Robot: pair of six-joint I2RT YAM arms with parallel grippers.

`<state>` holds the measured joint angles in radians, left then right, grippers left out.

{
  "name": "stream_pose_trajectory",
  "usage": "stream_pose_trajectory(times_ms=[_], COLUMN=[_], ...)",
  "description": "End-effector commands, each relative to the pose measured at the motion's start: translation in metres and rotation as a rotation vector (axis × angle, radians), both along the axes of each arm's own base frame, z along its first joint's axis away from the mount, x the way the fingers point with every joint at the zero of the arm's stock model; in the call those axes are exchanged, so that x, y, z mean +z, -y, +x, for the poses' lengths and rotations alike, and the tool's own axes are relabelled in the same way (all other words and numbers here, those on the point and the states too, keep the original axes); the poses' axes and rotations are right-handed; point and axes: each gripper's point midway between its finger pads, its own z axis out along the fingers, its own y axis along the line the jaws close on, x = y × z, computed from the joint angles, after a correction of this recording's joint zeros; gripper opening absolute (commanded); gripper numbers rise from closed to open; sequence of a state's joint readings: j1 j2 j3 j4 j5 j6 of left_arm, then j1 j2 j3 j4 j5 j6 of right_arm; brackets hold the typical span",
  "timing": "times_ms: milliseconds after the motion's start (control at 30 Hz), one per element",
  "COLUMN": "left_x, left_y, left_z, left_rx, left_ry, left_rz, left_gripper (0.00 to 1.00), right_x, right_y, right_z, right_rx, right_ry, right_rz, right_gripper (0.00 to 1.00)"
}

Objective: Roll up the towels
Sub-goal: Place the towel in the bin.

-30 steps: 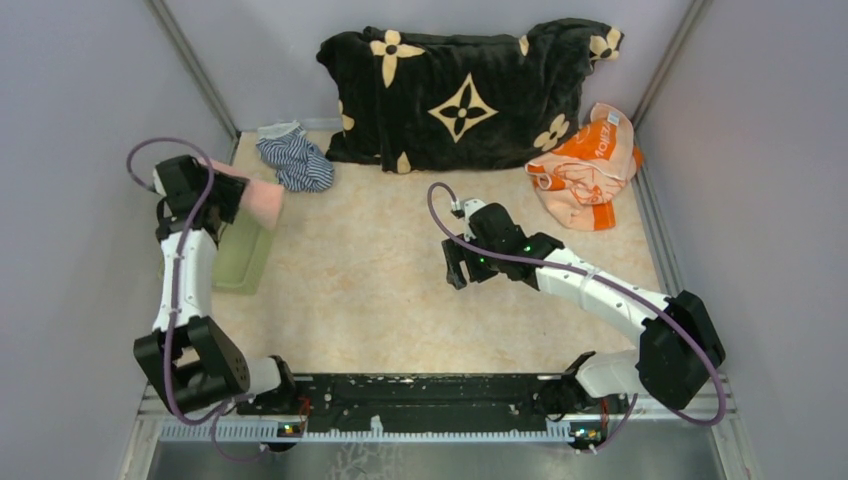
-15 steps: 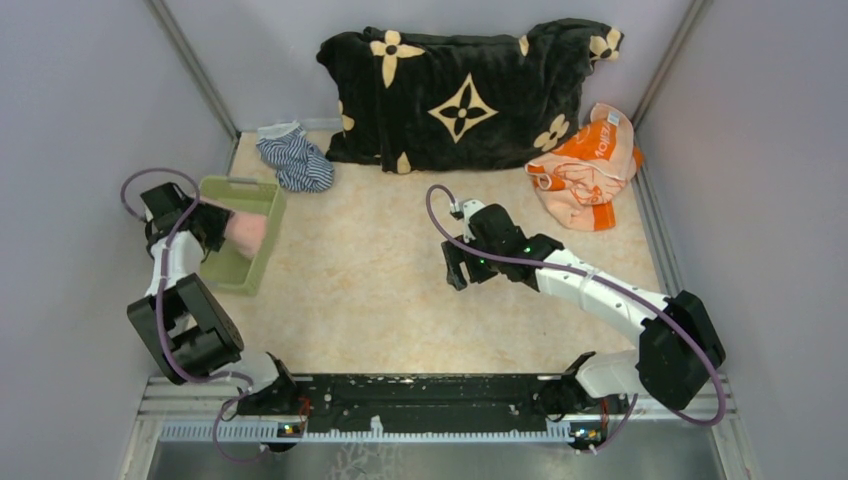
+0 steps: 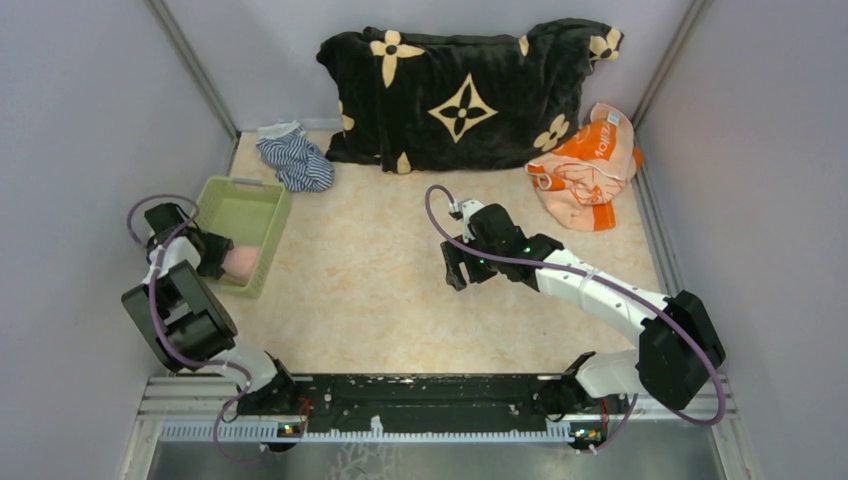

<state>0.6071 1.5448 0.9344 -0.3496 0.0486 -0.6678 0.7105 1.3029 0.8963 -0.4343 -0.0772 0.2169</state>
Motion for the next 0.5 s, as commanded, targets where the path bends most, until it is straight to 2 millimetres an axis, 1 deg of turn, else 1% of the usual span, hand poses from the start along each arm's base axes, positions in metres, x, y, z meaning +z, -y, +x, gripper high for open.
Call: stream_pose_trajectory(times_ms=[0,233,333,467], left_x=[-0.008,-0.026,-0.035,-0.041], left_y=[-0.012,-0.016,-0.018,-0.017], left_z=[-0.022,-0.043,-0.045,-0.047], left_rx=[0.018,0.053,0.048,0.045], left_ry=[-0.132,-0.236,-0.270,-0.309], left_rz=[0.053,0.067,0.068,0.043], left_gripper=[0.41,0.49,0.54,0.61], right_x=[0.013,0.014,0.014,0.014], right_y=[-0.004,-0.005,-0.006,-0.007], right_z=[0.006,0.005,0.004,0.004], right_rx=[0.009,0.015,0.016,0.019], right_ry=[0.053,0.055,0.053,0.052], right_rz=[0.046,0.057,0.066,0.069], right_gripper=[0.74,0.74,0.74,0.74])
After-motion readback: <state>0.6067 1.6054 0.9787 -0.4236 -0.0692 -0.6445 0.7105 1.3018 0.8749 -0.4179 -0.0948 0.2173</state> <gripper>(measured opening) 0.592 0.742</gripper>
